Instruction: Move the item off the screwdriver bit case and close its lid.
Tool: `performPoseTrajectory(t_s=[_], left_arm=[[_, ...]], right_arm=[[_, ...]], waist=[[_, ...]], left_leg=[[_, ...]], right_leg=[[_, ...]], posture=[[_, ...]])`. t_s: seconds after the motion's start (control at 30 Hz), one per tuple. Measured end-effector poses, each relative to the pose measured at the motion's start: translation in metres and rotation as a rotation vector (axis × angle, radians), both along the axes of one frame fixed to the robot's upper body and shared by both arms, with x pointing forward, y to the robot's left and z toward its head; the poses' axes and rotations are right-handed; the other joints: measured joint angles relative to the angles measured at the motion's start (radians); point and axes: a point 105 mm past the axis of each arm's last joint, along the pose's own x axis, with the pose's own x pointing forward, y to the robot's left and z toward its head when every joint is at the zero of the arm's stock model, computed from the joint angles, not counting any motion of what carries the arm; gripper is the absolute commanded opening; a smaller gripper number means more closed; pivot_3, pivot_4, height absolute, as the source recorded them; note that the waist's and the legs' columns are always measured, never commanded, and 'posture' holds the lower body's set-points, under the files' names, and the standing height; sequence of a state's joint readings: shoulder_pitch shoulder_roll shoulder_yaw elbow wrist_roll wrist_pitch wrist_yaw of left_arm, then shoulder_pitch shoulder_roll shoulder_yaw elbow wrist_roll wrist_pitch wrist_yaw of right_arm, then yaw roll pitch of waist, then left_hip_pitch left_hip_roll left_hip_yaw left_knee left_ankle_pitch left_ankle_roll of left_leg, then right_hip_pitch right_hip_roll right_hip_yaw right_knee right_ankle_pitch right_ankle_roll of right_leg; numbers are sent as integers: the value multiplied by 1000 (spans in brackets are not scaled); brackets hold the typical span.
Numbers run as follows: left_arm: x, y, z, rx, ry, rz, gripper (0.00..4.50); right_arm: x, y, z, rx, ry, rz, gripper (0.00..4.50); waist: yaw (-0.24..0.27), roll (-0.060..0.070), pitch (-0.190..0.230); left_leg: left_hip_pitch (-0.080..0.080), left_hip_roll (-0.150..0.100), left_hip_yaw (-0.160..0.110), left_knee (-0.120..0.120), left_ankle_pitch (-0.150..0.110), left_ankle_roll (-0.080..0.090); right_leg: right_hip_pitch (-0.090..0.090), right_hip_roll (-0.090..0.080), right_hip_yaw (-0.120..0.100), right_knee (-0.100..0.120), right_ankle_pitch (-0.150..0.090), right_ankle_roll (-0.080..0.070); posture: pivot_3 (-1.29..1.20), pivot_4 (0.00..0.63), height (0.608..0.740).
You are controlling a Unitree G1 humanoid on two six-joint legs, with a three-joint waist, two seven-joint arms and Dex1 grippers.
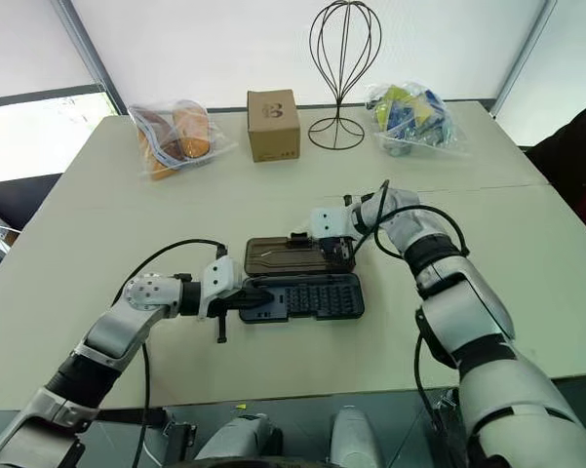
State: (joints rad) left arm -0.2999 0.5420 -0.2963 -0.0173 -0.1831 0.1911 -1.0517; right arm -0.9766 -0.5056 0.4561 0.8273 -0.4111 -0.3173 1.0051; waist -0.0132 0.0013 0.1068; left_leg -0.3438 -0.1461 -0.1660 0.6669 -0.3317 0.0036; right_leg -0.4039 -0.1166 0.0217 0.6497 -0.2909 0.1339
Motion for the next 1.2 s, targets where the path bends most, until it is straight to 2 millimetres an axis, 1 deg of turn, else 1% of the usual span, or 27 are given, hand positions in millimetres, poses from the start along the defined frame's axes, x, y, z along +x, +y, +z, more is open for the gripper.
performPoseTrajectory(t_s=[0.1, 0.23, 0.37, 0.5, 0.63, 0.7, 0.77, 0.8, 0.87, 0.9, 0.93, 0.97, 1.0, 1.03, 1.07, 1.1, 1.13, 1.2], left_arm=[[-1, 0, 2, -4, -4, -11, 0], [-1, 0, 3, 0, -4, -20, 0], [-1, 2, 3, 4, -1, -26, 0], [-2, 5, 3, -25, 49, -4, 0], [-6, 6, 8, -105, 166, 35, 0], [-13, 3, 18, -176, 243, 32, 0], [-17, 1, 38, -253, 289, 20, 0], [-19, -1, 56, -313, 309, 11, 0], [-19, 0, 86, -388, 294, -4, 0], [-16, 1, 98, -426, 284, 7, 0], [-8, 5, 114, -480, 258, 41, 0], [1, 10, 125, -522, 230, 80, 0], [10, 15, 134, -563, 205, 123, 0], [24, 23, 142, -608, 176, 191, 0], [35, 31, 144, -629, 149, 258, 0], [50, 41, 142, -627, 116, 343, 0], [60, 50, 137, -614, 97, 407, 0], [83, 66, 115, -536, 55, 541, 0]], right_arm=[[-8, -2, 12, 19, -86, -7, 50], [-24, -1, 30, 58, -179, -50, 50], [-39, -1, 43, 74, -232, -74, 50], [-46, 1, 46, 83, -257, -87, 50], [-47, 1, 47, 90, -273, -98, 50], [-47, 0, 46, 91, -282, -106, 50], [-46, 0, 47, 92, -288, -107, 50], [-46, 0, 47, 92, -293, -104, 50], [-46, 0, 47, 92, -297, -102, 50], [-46, 0, 47, 92, -297, -103, 50], [-46, -1, 47, 92, -298, -104, 50], [-46, 0, 47, 93, -298, -104, 50], [-46, -1, 47, 94, -299, -106, 50], [-46, -1, 46, 94, -299, -108, 50], [-47, -1, 47, 95, -301, -107, 50], [-47, -1, 47, 95, -302, -106, 50], [-47, 0, 47, 96, -304, -104, 50], [-48, 0, 47, 96, -305, -104, 50]], waist=[[3, 0, 0], [3, 0, 1], [4, 0, 1], [3, 0, 3], [2, 0, 9], [2, -1, 14], [2, -2, 17], [2, -2, 18], [1, -2, 18], [0, -2, 18], [1, -2, 18], [1, -2, 18], [1, -2, 18], [1, -2, 18], [1, -2, 18], [1, -2, 18], [0, -2, 18], [0, -3, 18]], left_leg=[[-12, 0, -1, 2, 1, -1], [-14, 0, -1, 1, 1, -1], [-14, 0, -1, 1, 1, -1], [-14, 0, -1, 0, 1, -1], [-14, 0, -1, 0, 1, -1], [-15, 0, -1, 0, 1, -1], [-17, 0, -1, 1, 1, -1], [-19, 0, -1, 1, 1, -1], [-22, 0, 0, 2, 1, -1], [-22, 0, 0, 2, 1, -1], [-22, 0, 0, 2, 1, -2], [-22, 0, 0, 2, 1, -2], [-22, 0, 0, 2, 1, -2], [-22, 0, 0, 2, 1, -2], [-22, 0, 0, 2, 1, -2], [-22, 0, 0, 2, 1, -2], [-22, 0, 1, 2, 1, -2], [-22, 0, 1, 2, 1, -2]], right_leg=[[-8, 0, -1, 1, 0, 0], [-9, 0, -1, 0, 0, 0], [-9, 0, -1, 0, 0, 0], [-9, 0, -1, 0, 0, 0], [-9, 0, -1, 0, 0, 0], [-10, 0, -1, 0, 0, 0], [-12, 0, -1, 0, 0, 0], [-14, 0, -1, 0, 0, 0], [-17, 0, -1, 1, 0, 0], [-17, 0, -1, 1, 0, 0], [-17, 0, -1, 1, 0, 0], [-17, 0, -1, 1, 0, 0], [-17, 0, -1, 1, 0, 0], [-17, 0, -2, 1, 0, 0], [-17, 0, -2, 0, 0, 0], [-17, 0, -3, 0, 0, 0], [-17, 0, -3, 0, 0, 0], [-18, 0, -3, 0, 0, 0]], posture=[[0, 150, 740], [0, 150, 740], [0, 150, 740], [0, 150, 740], [0, 150, 740], [0, 150, 740], [0, 150, 740], [0, 150, 740], [0, 150, 740], [0, 150, 740], [0, 150, 740], [0, 150, 740], [0, 150, 740], [0, 150, 740], [0, 150, 740], [0, 150, 740], [0, 150, 740], [0, 150, 740]])
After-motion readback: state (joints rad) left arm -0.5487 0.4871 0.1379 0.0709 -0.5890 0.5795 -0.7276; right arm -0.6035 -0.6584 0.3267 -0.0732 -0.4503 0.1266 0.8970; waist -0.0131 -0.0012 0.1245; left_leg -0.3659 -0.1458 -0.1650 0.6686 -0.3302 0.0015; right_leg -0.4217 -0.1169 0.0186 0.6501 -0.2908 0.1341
